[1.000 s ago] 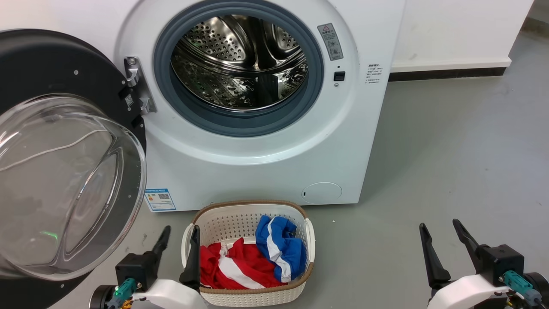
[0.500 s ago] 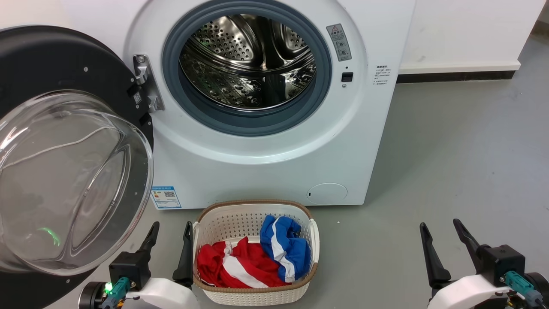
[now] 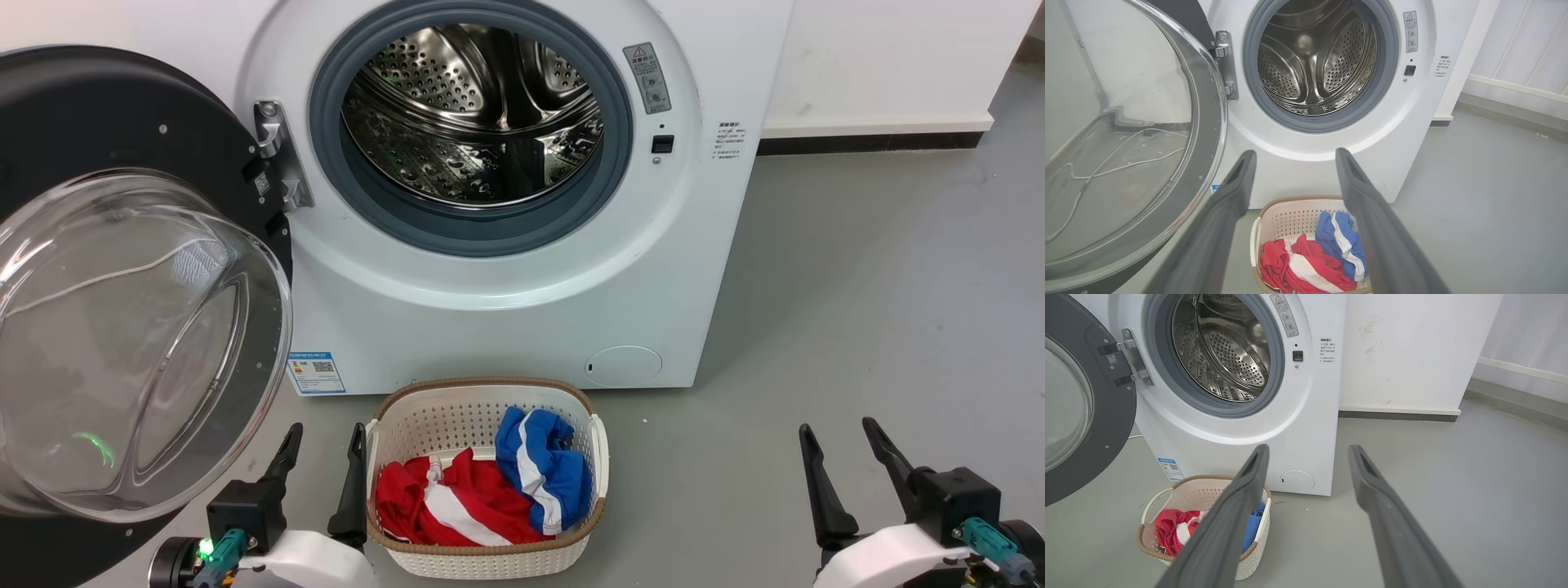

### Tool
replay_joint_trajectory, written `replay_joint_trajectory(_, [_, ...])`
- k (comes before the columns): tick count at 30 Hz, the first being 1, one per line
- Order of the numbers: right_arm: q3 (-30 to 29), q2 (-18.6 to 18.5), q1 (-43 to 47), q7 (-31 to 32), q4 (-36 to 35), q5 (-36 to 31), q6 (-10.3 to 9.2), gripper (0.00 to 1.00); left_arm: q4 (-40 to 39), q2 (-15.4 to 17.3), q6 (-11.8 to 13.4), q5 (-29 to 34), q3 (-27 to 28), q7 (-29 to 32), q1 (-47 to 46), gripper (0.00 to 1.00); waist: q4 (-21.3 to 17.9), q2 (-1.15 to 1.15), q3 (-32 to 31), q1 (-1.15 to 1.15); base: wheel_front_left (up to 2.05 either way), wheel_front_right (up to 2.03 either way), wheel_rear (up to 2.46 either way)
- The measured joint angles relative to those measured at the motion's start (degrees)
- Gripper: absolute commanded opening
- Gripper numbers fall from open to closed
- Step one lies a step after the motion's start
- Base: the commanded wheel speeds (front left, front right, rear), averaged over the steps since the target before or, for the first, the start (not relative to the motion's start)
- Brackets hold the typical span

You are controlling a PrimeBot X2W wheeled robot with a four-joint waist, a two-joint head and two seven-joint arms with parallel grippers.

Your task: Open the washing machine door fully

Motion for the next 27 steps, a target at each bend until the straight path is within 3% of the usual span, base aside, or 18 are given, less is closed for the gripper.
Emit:
replay_joint_trajectory(6, [-0.05,0.0,-0.02,-0.03,-0.01,0.14,0.0,1.0,0.01,0.04,0.02,-0.05,-0.04,0.0,0.01,1.0,0.07,0.0,0.15,0.0,0.0,0.0,0.0])
replay_joint_trajectory(7, [-0.04,0.0,0.01,-0.02,0.08,0.13,0.0,0.0,0.1,0.01,0.02,-0.09,-0.08,0.02,0.03,0.0,0.07,0.0,0.16,0.0,0.0,0.0,0.0])
replay_joint_trajectory(11, [-0.18,0.02,0.9,0.43,2.1,1.15,0.0,0.0,1.38,-1.15,-0.25,-1.0,-0.41,0.47,1.47,0.0,0.11,0.0,0.21,0.0,0.0,0.0,0.0])
replay_joint_trajectory(27, [-1.07,0.02,-0.23,2.63,3.43,19.71,0.0,0.0,2.16,-4.23,-4.34,-14.36,5.36,4.59,1.26,0.0,0.32,0.0,0.62,0.0,0.0,0.0,0.0])
